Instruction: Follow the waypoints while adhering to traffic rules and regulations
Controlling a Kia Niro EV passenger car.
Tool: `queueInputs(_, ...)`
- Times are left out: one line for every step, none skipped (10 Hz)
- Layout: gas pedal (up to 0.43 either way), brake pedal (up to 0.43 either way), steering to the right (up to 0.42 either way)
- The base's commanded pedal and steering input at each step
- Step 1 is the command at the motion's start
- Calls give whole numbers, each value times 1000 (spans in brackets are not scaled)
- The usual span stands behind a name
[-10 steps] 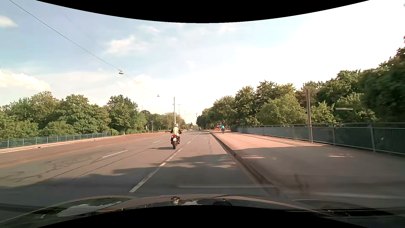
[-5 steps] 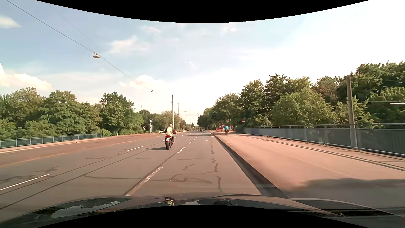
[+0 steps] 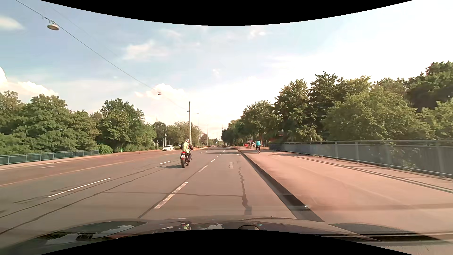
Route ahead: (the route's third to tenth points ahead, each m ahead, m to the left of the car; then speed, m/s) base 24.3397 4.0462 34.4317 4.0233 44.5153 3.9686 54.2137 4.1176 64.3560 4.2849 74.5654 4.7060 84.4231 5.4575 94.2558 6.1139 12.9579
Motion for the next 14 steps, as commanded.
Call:
queueInputs(169,0,-30)
queueInputs(169,0,-33)
queueInputs(169,0,-33)
queueInputs(169,0,-33)
queueInputs(169,0,-33)
queueInputs(157,0,-33)
queueInputs(157,0,-33)
queueInputs(157,0,-31)
queueInputs(157,0,-26)
queueInputs(157,0,-20)
queueInputs(157,0,-16)
queueInputs(157,0,-14)
queueInputs(157,0,-13)
queueInputs(157,0,-12)
